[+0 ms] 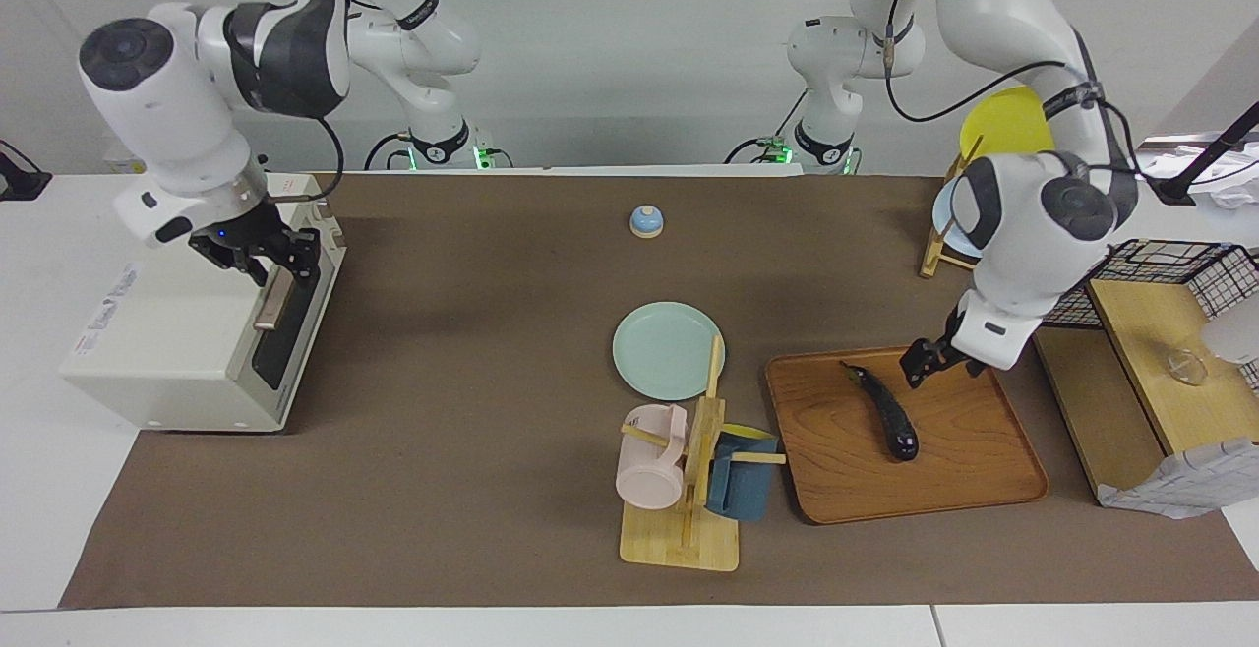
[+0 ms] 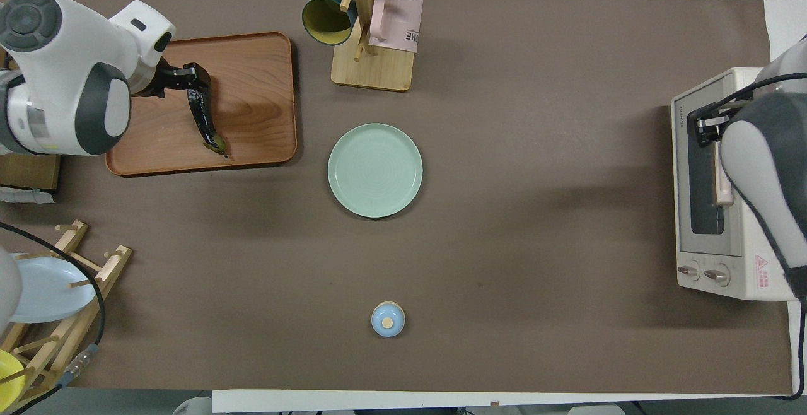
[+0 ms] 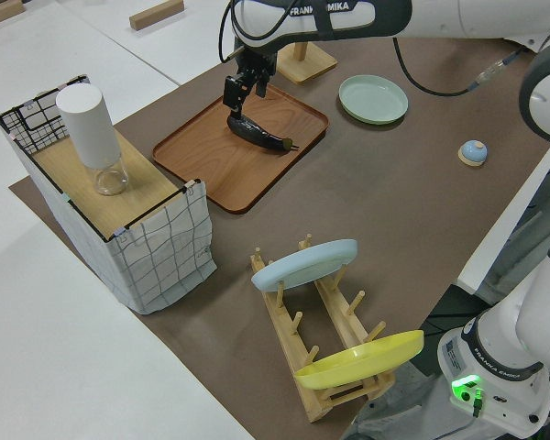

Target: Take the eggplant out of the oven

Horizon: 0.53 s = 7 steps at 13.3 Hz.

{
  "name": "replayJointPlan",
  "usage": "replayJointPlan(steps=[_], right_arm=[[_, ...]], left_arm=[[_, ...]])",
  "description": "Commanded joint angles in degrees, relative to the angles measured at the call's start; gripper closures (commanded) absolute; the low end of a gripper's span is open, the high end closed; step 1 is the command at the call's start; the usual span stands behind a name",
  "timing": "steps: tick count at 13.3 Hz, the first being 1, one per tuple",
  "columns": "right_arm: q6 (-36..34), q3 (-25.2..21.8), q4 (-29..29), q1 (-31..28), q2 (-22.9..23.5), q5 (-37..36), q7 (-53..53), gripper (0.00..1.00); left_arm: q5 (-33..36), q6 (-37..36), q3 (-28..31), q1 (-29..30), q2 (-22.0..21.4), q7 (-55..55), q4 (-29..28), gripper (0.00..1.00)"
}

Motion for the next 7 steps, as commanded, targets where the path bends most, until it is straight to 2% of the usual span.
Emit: replayJointPlan(steps=[1, 3, 5, 7], right_arm=[[-8.60, 0.43, 7.11, -1.05, 0.06, 2.38, -1.94, 0.00], [-11.44, 0.34, 8.45, -2.36, -0.99, 4.50, -3.09, 0.00], [-10.57, 0.43, 7.92, -4.65, -1.00, 4.76, -3.26, 0.00], [-10.39, 0.43, 7.92, -4.66, -1.00, 4.68, -3.26, 0.00]], left_arm=[[0.32, -10.79, -0.47, 2.32, -11.45, 4.40, -2.32, 0.00], [0.32, -17.57, -0.47, 2.51, -16.82, 4.58, -1.97, 0.00], [0.32, -21.45, -0.38, 2.51, -16.67, 7.73, 1.35, 0.00], [0.32, -21.91, -0.38, 2.51, -16.58, 8.18, 1.72, 0.00]])
